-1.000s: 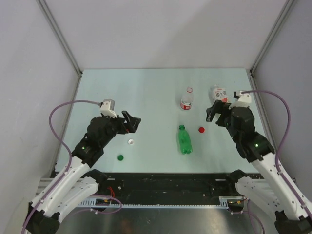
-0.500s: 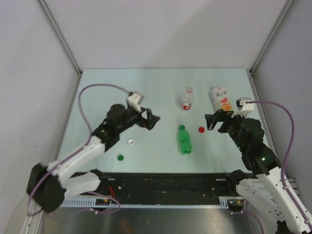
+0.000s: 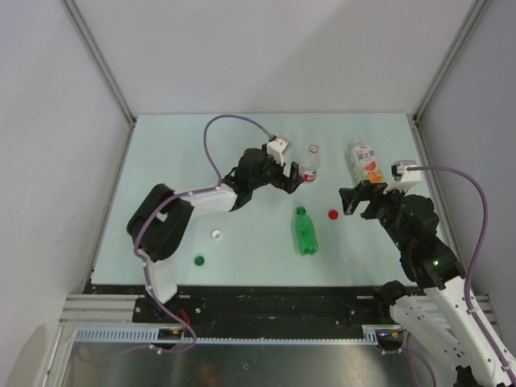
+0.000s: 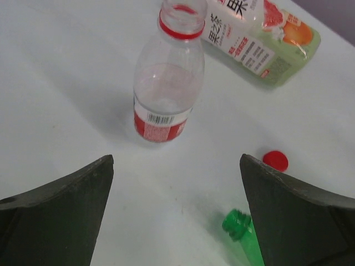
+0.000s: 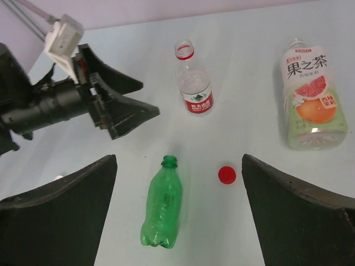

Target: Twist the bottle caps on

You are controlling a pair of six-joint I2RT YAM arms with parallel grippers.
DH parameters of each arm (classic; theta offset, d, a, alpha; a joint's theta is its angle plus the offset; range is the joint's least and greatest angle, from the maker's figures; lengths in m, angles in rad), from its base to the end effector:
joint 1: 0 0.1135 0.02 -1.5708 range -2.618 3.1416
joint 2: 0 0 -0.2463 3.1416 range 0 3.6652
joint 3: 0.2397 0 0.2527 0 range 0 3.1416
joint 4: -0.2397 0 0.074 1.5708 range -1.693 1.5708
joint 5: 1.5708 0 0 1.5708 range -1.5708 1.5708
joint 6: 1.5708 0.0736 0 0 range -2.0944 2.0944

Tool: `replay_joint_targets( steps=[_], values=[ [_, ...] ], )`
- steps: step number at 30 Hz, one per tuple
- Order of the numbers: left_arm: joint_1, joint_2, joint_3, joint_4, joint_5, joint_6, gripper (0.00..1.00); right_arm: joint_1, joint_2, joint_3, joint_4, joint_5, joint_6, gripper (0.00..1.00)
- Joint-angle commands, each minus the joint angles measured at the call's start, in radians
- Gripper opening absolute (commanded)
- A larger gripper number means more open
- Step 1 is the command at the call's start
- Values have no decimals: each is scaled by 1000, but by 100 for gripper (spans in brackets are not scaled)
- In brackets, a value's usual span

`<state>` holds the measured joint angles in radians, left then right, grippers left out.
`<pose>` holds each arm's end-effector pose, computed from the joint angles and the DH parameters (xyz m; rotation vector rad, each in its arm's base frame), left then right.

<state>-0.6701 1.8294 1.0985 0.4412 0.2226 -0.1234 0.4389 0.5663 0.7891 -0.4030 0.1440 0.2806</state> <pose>0.3391 -0.2894 0.1908 0.6709 1.8016 -0.7493 0.1699 0.0681 0.3321 -0.0336 1.7657 0.3987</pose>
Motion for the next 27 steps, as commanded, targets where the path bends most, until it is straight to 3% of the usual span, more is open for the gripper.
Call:
replay_joint_targets(
  steps=[1, 6, 17, 27],
  values=[
    [-14, 102, 132, 153, -10, -93, 99, -12, 4, 7, 70, -39, -21, 99],
    [-28, 211, 219, 194, -44, -181, 99, -16, -3, 7, 90, -57, -39, 99],
    [-58, 354, 330, 227, -192, -224, 100, -26, -18, 14, 100, -86, -22, 99],
    [-53, 438, 426, 226, -200, -347, 99, -29, -9, 25, 115, -92, -17, 99]
  ],
)
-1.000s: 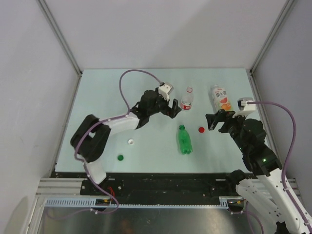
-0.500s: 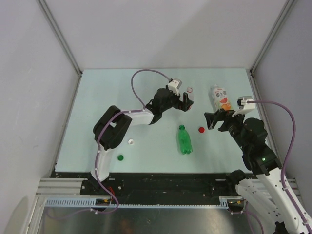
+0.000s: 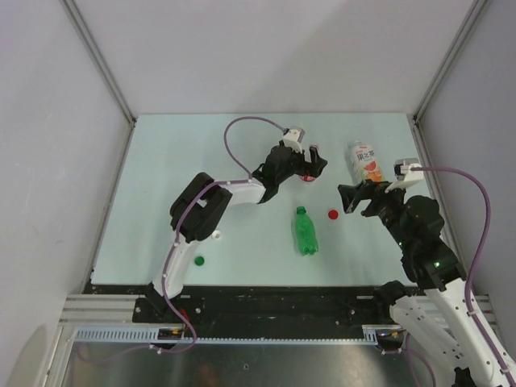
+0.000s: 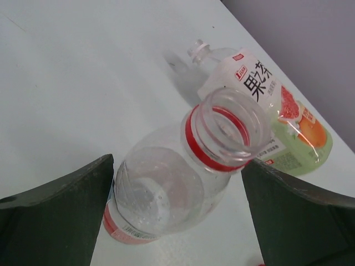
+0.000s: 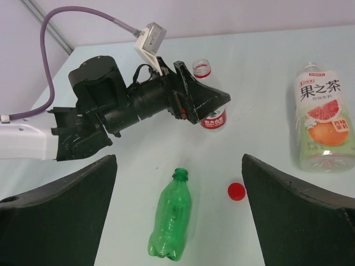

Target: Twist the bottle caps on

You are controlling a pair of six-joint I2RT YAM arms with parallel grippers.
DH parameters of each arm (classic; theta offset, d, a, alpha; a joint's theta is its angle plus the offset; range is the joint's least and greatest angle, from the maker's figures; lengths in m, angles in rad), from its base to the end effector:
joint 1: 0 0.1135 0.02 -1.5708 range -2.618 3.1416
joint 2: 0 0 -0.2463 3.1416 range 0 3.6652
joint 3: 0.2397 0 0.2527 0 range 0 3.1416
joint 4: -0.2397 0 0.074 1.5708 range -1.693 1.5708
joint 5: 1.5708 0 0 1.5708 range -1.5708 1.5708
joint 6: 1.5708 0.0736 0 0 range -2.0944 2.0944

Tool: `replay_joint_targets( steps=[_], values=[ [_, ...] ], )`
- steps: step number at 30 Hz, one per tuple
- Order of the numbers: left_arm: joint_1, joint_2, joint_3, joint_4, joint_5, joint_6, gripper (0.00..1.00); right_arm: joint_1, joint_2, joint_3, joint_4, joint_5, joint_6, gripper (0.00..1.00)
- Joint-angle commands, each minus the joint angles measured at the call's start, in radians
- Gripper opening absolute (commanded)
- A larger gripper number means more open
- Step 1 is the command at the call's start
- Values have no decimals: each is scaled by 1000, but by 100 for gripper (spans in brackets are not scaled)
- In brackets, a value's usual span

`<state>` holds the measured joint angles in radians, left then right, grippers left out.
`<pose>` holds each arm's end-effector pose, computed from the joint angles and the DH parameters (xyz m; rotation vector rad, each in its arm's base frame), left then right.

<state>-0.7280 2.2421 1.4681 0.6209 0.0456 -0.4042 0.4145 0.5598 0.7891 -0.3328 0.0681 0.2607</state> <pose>0.3983 -0.3595 0.1552 0.3256 1.7747 -0.8645 0.1698 0.0693 0.3433 -0.0782 1.6923 0.4512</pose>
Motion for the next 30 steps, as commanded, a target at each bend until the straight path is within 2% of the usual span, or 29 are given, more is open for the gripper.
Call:
replay_joint_targets(
  steps=[1, 4, 11, 16, 20, 24, 27, 30],
  values=[
    [8, 32, 63, 46, -14, -75, 99, -5, -8, 33, 40, -18, 2, 99],
    [16, 49, 80, 46, 9, -100, 96, -5, -33, 57, 31, -25, -2, 99],
    [11, 42, 75, 45, 10, -83, 61, -5, -81, 67, 29, -9, -8, 99],
    [0, -55, 9, 43, 37, -17, 54, -5, -48, 67, 17, 22, 4, 99],
    [0, -226, -95, 12, 240, 98, 51, -5, 14, 98, -14, 28, 35, 99],
    [10, -448, -256, -138, 462, 232, 49, -5, 64, 140, -64, -11, 47, 99],
    [12, -560, -325, -275, 641, 282, 50, -6, 104, 151, -48, -187, 9, 97],
    [11, -615, -358, -395, 821, 309, 49, -6, 160, 172, -21, -480, -20, 95]
  ],
)
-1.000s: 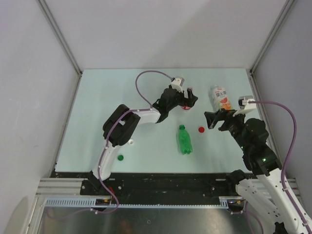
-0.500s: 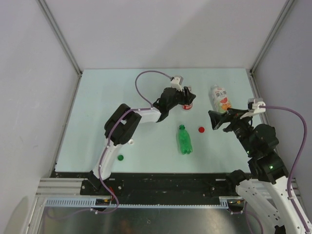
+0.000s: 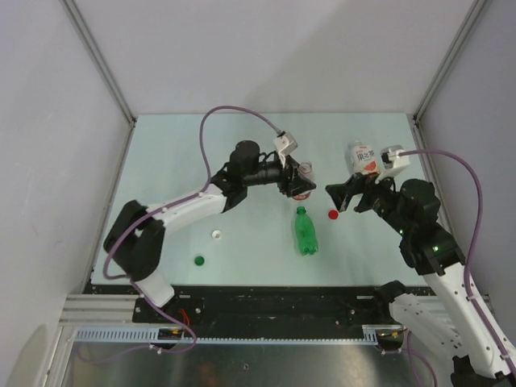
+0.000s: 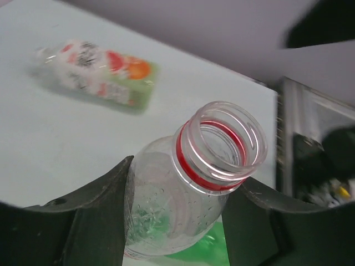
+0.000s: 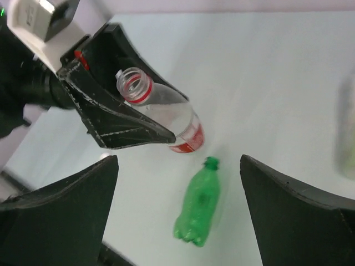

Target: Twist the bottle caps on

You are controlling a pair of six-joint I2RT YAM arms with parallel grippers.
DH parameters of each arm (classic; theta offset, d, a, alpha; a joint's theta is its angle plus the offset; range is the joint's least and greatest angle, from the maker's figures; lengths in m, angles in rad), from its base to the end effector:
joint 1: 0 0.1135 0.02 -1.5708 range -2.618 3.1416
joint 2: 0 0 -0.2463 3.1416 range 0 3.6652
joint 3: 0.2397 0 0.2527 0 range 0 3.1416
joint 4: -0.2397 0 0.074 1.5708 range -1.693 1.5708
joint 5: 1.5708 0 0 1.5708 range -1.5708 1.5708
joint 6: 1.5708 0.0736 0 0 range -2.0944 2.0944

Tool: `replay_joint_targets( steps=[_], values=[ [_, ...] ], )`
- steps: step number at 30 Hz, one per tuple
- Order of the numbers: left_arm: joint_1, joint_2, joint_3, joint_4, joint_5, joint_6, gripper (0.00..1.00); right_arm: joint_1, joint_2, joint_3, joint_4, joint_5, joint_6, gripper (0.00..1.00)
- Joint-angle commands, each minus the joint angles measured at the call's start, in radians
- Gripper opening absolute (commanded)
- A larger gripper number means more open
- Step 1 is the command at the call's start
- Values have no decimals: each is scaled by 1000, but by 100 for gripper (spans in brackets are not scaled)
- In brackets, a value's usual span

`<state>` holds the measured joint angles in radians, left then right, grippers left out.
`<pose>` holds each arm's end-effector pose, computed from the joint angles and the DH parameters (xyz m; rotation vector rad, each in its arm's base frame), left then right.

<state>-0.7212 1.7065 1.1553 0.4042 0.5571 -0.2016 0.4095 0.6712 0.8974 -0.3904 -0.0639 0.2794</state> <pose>0.2964 -0.3124 0.2601 0.8838 1.6111 -1.1422 0.1801 0.0833 0.3561 -0.1626 1.7602 0.5591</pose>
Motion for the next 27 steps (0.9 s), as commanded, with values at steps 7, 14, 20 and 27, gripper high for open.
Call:
replay_joint_targets(
  steps=[7, 14, 20, 27],
  values=[
    [2, -233, -143, -255, 435, 180, 48, 0, 117, 79, 65, -738, -159, 91],
    [-13, -288, -135, -303, 524, 181, 49, 38, 172, 80, 144, -882, -223, 85],
    [-27, -313, -130, -329, 484, 169, 48, 109, 189, 80, 178, -775, -274, 84],
    [-29, -319, -124, -331, 479, 144, 49, 162, 244, 81, 245, -679, -303, 76]
  ],
)
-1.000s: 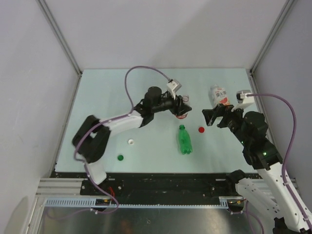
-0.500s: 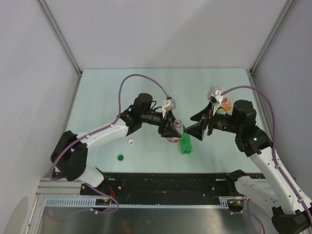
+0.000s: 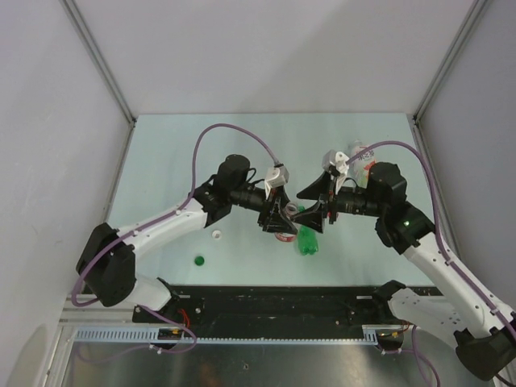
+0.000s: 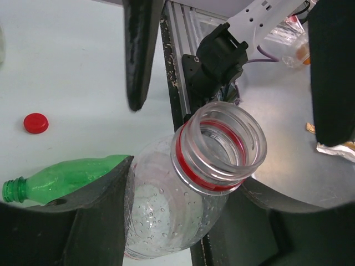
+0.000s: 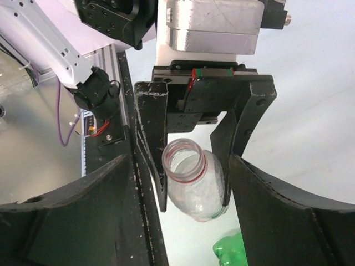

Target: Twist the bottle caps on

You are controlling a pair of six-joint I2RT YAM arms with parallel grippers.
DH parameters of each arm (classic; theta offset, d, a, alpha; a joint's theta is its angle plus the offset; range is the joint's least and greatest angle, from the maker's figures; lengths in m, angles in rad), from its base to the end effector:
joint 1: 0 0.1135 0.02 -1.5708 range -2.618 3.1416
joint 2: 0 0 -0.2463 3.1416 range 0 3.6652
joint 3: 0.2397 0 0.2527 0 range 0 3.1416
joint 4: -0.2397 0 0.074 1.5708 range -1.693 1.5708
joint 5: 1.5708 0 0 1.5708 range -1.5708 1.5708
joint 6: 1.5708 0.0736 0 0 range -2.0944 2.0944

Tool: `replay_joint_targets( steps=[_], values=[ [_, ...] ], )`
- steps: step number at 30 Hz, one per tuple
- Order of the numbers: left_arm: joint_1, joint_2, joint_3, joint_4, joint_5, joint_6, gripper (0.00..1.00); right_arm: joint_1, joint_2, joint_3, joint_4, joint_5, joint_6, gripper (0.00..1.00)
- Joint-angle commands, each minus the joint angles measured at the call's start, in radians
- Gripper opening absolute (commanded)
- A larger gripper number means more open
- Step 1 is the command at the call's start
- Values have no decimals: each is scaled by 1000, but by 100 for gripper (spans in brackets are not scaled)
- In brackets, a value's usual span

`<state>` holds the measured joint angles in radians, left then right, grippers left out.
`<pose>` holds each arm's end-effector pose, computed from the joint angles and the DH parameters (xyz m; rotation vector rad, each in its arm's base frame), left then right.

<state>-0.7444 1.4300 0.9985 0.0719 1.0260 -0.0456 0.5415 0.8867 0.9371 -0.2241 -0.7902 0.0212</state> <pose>0.2063 -0.2756 0.2697 1.3461 1.5308 -1.4934 0.1705 0.1636 0.3549 -1.0233 1.5054 1.0889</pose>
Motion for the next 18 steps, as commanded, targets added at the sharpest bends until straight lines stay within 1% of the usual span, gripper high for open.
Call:
replay_joint_targets(
  steps=[1, 2, 6, 7, 8, 10, 11, 12, 13, 15, 16, 18],
  values=[
    [-6, -43, 33, 1, 14, -15, 49, 39, 37, 40, 76, 42, -62, 75],
    [-6, -45, 32, 0, 14, -19, 49, 48, 43, 39, 75, 40, -75, 74],
    [-9, -46, 30, 1, 12, -24, 50, 72, 63, 41, 81, 54, -96, 65],
    [-9, -48, 29, 1, 20, -25, 50, 73, 65, 40, 79, 59, -98, 61],
    [-10, -52, 28, 0, 25, -26, 50, 74, 66, 41, 76, 67, -96, 55],
    [-10, -66, 24, 0, 21, -27, 51, 74, 60, 41, 74, 79, -91, 38],
    [-11, -75, 20, 0, 22, -27, 53, 74, 55, 40, 75, 83, -84, 29],
    [-10, -83, 18, 0, 25, -27, 57, 75, 46, 40, 80, 90, -75, 23],
    [-11, -94, 15, 1, 23, -27, 64, 75, 38, 40, 87, 105, -59, 18],
    [-12, -119, 3, 2, -8, -28, 86, 75, 18, 40, 117, 154, -3, 9],
    [-11, -129, -7, 2, -32, -30, 93, 74, 8, 40, 135, 186, 44, 7],
    [-10, -146, -28, 8, -77, -44, 98, 75, -11, 40, 175, 216, 133, 2]
  ],
)
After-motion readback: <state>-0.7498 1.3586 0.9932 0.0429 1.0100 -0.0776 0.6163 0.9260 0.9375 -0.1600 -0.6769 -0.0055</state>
